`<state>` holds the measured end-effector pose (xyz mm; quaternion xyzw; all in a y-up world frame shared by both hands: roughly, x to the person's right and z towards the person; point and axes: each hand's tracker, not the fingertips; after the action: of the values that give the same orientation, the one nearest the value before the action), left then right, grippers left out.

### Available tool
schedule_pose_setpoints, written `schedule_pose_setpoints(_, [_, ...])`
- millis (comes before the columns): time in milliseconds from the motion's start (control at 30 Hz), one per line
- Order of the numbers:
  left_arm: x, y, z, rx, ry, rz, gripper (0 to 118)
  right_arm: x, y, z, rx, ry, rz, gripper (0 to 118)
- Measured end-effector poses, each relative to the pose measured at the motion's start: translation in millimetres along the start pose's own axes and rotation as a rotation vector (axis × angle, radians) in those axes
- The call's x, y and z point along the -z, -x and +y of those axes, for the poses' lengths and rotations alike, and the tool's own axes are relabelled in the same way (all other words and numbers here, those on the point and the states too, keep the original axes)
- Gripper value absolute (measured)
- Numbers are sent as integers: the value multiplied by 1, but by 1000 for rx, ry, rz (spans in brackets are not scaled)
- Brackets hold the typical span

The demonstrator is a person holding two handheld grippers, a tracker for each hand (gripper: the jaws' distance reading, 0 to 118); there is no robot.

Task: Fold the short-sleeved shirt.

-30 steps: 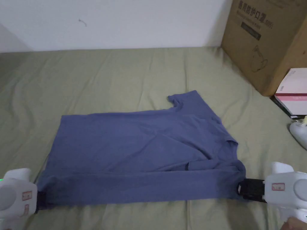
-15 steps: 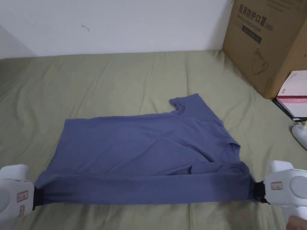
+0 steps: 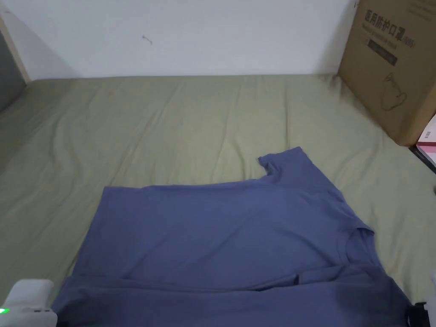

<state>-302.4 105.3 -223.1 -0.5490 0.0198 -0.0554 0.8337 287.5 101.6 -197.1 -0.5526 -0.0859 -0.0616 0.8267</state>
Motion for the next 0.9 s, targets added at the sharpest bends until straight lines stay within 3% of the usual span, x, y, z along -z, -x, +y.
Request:
schedule_pose_setpoints(67, [9, 4, -4, -27, -2, -31, 9, 5, -2, -6, 29, -6, 19, 7])
schedule_pose_setpoints(100, [9, 5, -4, -35, -6, -32, 17, 3, -2, -5, 47, -12, 29, 11])
schedule_pose_setpoints(133, [7, 5, -2, -52, -14, -30, 36, 0, -2, -2, 54, -23, 36, 25])
schedule_pose_setpoints(200, [-2, 6, 4, -68, -25, -26, 93, -11, 1, 3, 49, -51, 25, 71])
schedule_pose_setpoints(233, [-9, 9, 7, -92, -58, -46, 102, -18, 1, 6, 42, -76, 39, 71])
schedule_pose_setpoints(333, [-37, 11, 26, -155, -148, -101, 99, -43, 6, 27, 49, -152, 89, 71])
schedule_pose_setpoints(367, [-42, 11, 32, -168, -168, -116, 92, -48, 9, 33, 35, -178, 107, 68])
schedule_pose_setpoints(400, [-47, 10, 41, -181, -187, -128, 64, -53, 13, 43, 22, -196, 117, 49])
schedule_pose_setpoints(433, [-49, 8, 48, -197, -211, -132, 28, -56, 19, 50, 3, -219, 115, 24])
schedule_pose_setpoints(467, [-50, 3, 55, -191, -223, -142, 0, -56, 27, 55, -17, -242, 107, 0])
schedule_pose_setpoints(533, [-41, -8, 67, -171, -224, -117, 0, -46, 39, 67, -26, -242, 81, 0])
schedule_pose_setpoints(633, [-29, -24, 77, -162, -194, -145, 0, -24, 53, 76, -26, -180, 155, 0])
schedule_pose_setpoints(900, [-15, -36, 117, -97, -182, -130, 0, 11, 59, 151, -24, -191, 188, 0])
